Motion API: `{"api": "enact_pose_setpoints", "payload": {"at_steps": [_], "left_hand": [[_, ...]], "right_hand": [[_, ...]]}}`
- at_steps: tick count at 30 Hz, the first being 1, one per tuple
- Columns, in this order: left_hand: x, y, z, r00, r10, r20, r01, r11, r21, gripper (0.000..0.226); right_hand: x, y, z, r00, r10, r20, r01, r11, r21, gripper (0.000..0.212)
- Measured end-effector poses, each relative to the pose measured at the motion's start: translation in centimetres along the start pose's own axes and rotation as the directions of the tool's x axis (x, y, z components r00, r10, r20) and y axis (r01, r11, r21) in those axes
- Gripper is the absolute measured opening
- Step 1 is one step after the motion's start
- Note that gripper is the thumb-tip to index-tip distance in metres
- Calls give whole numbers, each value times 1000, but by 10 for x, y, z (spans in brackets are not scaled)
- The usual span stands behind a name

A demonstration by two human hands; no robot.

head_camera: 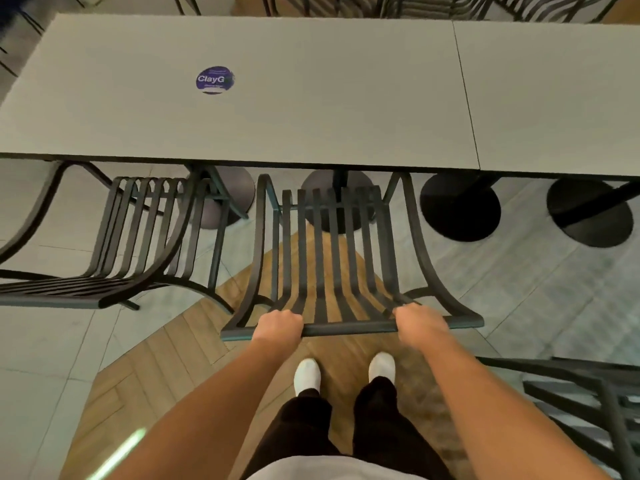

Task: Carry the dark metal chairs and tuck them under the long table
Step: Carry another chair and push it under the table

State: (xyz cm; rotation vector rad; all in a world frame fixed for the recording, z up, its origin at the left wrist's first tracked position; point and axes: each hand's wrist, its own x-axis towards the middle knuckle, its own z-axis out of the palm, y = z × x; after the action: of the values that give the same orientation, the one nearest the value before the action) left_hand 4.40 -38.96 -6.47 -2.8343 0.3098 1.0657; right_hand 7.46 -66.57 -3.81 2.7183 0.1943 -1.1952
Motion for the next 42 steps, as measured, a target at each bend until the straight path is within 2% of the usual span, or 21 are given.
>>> {"api": "enact_pose_setpoints", "payload": {"at_steps": [8, 13, 17, 21, 24, 27, 31, 34, 37, 42], "left_hand": [[31, -9, -38, 998, -44, -33, 45, 999, 24, 23], [44, -11, -45, 998, -66, 19, 67, 995, -77, 28], [44, -6, -52, 991, -66, 115, 83, 986, -147, 38], [44, 8, -80, 987, 50, 151, -26, 987, -156, 55], [48, 30, -101, 983, 142, 113, -122, 978, -171, 61], [50, 58, -118, 975, 222, 22, -217, 966, -138, 50], [46, 106, -137, 918, 389, -78, -393, 919, -41, 36], [39, 146, -146, 852, 513, -101, -511, 858, 49, 36], [28, 190, -151, 792, 606, -72, -599, 795, 93, 37], [-3, 278, -150, 710, 704, 30, -694, 691, 202, 38]], "right_hand": [[25, 6, -32, 1000, -21, -21, 22, 999, 43, 29], [31, 13, -38, 999, -42, -32, 44, 994, 95, 27], [27, 25, -40, 997, -81, 3, 76, 949, 306, 40], [6, 37, -44, 999, -48, -24, 53, 822, 567, 72], [-11, 45, -41, 992, 69, -104, 33, 658, 752, 58], [-28, 55, -38, 963, 227, -148, 32, 445, 895, 43], [-56, 77, -19, 899, 405, -165, 35, 310, 950, 34], [-86, 103, 8, 860, 490, -147, -17, 314, 949, 33], [-123, 133, 44, 812, 578, -81, -63, 224, 973, 25], [-189, 186, 113, 693, 720, 48, -164, 92, 982, 26]]}}
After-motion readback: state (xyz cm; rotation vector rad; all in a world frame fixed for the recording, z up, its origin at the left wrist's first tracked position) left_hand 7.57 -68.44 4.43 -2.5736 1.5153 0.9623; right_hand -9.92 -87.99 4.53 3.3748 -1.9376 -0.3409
